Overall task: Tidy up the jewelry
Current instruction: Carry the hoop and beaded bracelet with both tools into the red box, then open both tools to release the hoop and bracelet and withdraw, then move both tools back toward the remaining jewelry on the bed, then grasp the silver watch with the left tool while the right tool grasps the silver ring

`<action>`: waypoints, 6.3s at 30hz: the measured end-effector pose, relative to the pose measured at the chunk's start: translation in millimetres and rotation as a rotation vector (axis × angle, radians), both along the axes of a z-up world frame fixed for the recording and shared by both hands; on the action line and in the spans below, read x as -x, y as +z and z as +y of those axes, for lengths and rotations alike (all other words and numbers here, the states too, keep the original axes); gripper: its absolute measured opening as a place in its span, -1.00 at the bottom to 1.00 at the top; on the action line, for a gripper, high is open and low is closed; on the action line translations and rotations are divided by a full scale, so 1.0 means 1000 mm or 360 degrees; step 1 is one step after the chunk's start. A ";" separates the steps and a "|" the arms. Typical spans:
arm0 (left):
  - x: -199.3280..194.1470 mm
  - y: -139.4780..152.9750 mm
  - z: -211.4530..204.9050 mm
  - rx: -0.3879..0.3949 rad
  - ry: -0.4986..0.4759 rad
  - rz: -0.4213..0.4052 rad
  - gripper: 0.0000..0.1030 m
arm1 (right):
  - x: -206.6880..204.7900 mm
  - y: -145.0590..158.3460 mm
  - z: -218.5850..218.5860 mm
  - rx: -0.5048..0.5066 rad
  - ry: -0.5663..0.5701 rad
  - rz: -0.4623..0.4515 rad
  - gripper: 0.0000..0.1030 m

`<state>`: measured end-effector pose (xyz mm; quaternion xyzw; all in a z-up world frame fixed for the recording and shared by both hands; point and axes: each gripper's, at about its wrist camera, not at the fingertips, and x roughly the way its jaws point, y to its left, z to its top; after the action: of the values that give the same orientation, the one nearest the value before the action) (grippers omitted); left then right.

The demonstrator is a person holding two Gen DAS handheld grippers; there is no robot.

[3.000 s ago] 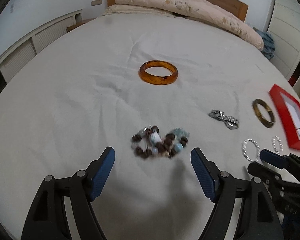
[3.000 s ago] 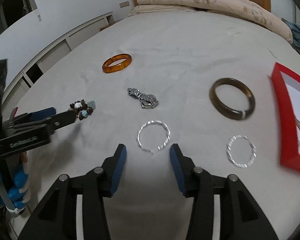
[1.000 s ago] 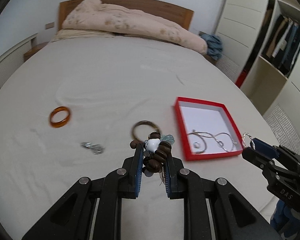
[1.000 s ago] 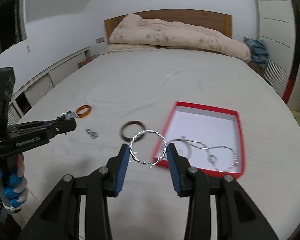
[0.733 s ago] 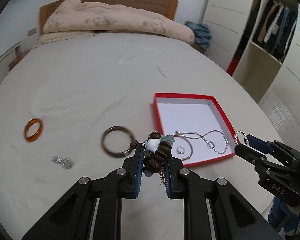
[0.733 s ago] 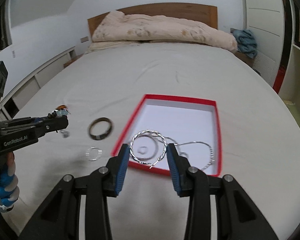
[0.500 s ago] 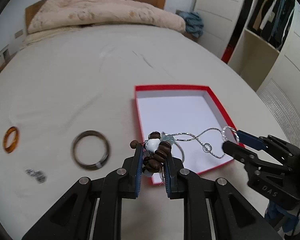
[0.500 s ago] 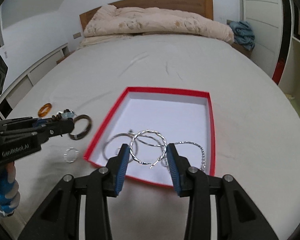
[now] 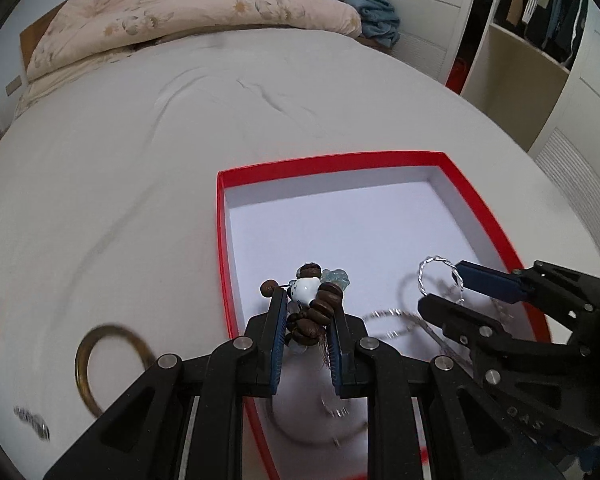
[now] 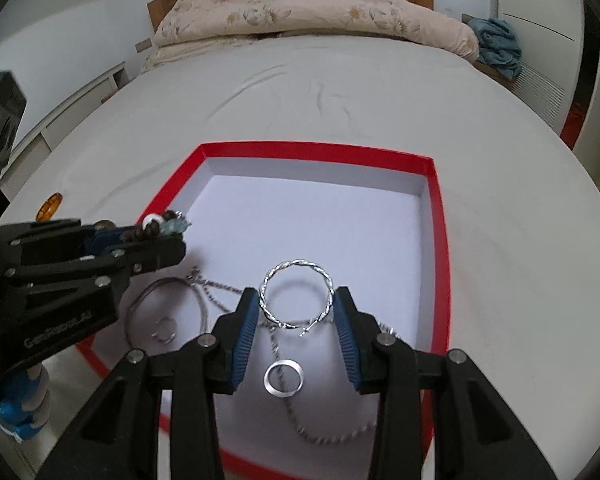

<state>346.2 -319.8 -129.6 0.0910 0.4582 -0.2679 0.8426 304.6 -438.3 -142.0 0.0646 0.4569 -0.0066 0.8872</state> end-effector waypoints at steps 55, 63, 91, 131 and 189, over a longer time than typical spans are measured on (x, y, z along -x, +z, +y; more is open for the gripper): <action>0.250 0.218 0.155 -0.0054 0.0211 -0.0557 0.11 | 0.218 0.211 0.111 0.0018 -0.0046 -0.0364 -0.09; 0.298 0.235 0.185 -0.0036 0.0262 -0.0641 0.23 | 0.252 0.230 0.141 0.0032 -0.0018 -0.0431 -0.09; 0.370 0.244 0.246 -0.0040 0.0466 -0.0801 0.38 | 0.308 0.246 0.206 0.0053 0.0088 -0.0484 -0.09; 0.338 0.213 0.268 -0.0113 0.0536 -0.0642 0.42 | 0.257 0.176 0.224 -0.0111 0.0170 -0.0253 -0.09; 0.016 -0.031 0.241 -0.0087 0.0650 0.0052 0.12 | 0.019 -0.022 0.211 -0.0143 0.0136 0.0039 -0.09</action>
<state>330.7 -78.9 -160.3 0.0146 0.4880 -0.0804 0.8690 285.9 -227.2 -164.1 0.0847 0.4700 0.0509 0.8771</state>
